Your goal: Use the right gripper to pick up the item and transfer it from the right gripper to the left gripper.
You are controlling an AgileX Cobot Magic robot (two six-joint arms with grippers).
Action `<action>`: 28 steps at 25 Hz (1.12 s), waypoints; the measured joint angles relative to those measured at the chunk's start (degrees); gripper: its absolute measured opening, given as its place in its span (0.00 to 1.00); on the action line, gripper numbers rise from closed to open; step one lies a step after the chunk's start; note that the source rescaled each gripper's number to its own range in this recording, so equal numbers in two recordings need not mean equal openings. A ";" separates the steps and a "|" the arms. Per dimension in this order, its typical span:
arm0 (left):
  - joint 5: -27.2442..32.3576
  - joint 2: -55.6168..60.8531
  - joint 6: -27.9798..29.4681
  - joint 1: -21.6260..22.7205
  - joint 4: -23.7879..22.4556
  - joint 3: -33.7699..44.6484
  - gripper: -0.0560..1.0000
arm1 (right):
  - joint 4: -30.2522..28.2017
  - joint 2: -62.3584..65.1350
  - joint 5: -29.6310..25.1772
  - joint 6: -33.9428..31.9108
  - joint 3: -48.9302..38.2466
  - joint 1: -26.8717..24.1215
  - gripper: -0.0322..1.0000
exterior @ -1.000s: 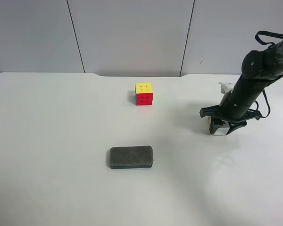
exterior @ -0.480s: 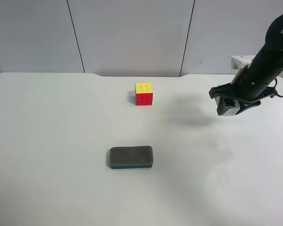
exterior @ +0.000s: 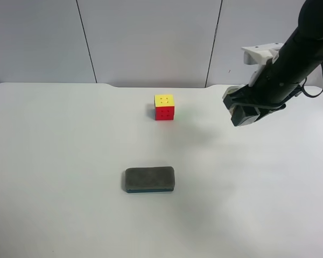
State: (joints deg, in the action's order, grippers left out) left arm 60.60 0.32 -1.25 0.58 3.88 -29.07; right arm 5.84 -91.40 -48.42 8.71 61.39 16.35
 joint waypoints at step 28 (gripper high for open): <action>-4.25 -40.67 -4.77 -8.11 29.43 -4.79 1.00 | 6.77 0.55 5.76 19.70 0.00 27.19 0.04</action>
State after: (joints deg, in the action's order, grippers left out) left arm 56.35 -40.35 -6.02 -7.52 33.30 -33.86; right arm 12.61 -90.85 -42.66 28.41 61.39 43.54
